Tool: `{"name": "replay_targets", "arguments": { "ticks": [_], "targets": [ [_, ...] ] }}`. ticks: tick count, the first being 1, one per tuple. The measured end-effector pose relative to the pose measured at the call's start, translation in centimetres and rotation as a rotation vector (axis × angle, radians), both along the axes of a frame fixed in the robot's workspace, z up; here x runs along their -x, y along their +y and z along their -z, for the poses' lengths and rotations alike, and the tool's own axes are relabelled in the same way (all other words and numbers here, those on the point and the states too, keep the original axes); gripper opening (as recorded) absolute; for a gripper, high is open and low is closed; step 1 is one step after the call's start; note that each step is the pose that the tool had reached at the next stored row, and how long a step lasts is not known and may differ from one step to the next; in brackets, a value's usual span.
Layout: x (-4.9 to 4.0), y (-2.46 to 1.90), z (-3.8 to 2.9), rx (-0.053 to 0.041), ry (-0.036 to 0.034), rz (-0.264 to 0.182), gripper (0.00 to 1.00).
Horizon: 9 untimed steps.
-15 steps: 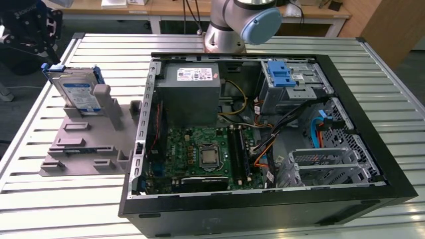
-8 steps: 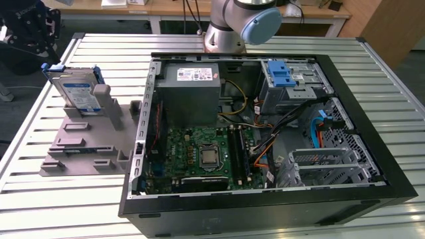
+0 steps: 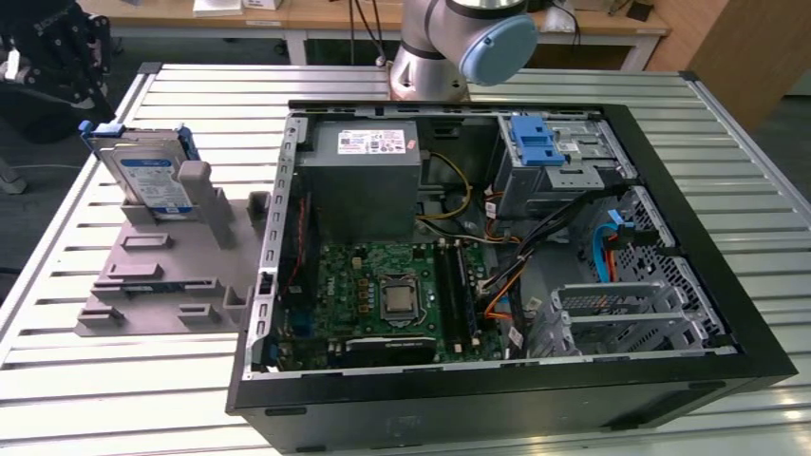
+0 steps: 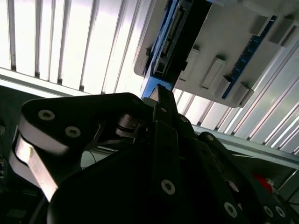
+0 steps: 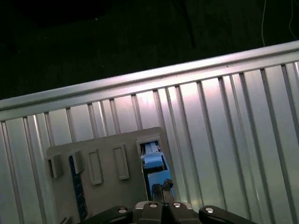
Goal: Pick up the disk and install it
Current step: 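Pick up the disk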
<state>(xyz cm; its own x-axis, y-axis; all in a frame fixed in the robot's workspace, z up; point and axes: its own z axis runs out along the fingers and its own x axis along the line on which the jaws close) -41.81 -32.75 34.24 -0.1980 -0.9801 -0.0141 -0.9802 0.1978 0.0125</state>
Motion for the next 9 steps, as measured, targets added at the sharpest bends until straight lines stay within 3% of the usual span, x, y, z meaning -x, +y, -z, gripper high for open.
{"name": "replay_targets", "arguments": {
  "ticks": [5, 9],
  "targets": [
    [0.04, 0.0, 0.0, 0.0001, 0.0001, -0.059, 0.11],
    [0.1, 0.0, 0.01, 0.0, -0.0005, -0.066, 0.11]
  ]
}}
